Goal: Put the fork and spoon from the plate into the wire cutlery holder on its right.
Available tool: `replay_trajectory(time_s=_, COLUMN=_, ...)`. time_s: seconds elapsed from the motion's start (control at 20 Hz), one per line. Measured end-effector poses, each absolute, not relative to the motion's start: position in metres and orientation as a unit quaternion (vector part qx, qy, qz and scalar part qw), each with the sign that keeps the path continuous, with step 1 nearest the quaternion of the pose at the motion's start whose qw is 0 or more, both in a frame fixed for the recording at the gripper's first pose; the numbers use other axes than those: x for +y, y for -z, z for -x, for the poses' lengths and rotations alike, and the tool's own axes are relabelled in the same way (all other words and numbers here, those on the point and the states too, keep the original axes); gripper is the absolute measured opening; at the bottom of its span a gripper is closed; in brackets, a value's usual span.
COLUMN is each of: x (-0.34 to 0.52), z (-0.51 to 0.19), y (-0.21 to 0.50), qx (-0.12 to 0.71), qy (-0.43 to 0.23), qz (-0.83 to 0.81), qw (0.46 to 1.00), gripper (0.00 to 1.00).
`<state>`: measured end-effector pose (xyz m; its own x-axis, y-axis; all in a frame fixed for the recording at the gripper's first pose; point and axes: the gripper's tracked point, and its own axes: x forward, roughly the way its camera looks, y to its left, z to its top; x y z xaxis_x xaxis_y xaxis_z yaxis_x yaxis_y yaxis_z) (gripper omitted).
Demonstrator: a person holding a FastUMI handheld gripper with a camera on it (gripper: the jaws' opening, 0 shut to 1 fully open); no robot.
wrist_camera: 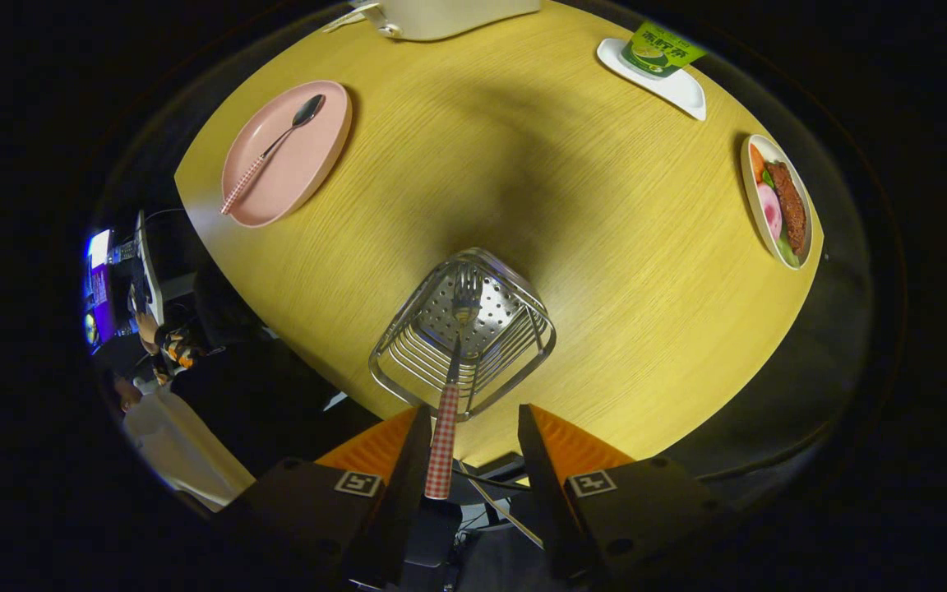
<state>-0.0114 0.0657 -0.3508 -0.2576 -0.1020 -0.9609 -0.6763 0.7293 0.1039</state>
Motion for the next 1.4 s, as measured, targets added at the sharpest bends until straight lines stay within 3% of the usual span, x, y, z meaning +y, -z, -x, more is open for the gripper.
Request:
replay_trajectory(time_s=0.1, x=0.07, z=0.006, y=0.342, qx=0.735, qy=-0.265, qz=0.248, qw=0.573, gripper=0.73)
replay_trajectory(time_s=0.25, x=0.082, z=0.0, y=0.323, qx=0.706, qy=-0.273, qz=0.22, qw=0.616, gripper=0.98)
replay_trajectory(time_s=0.7, x=0.129, z=-0.029, y=0.243, qx=0.529, qy=-0.246, qz=0.134, qw=0.801, gripper=0.97)
replay_trajectory(time_s=0.9, x=0.181, z=-0.023, y=0.207, qx=0.466, qy=-0.232, qz=0.044, qw=0.852, gripper=1.0)
replay_trajectory(time_s=1.1, x=0.228, z=-0.02, y=0.198, qx=0.421, qy=-0.211, qz=0.007, qw=0.882, gripper=1.0)
replay_trajectory(time_s=1.4, x=0.321, z=0.021, y=0.284, qx=0.496, qy=-0.22, qz=-0.039, qw=0.839, gripper=1.0)
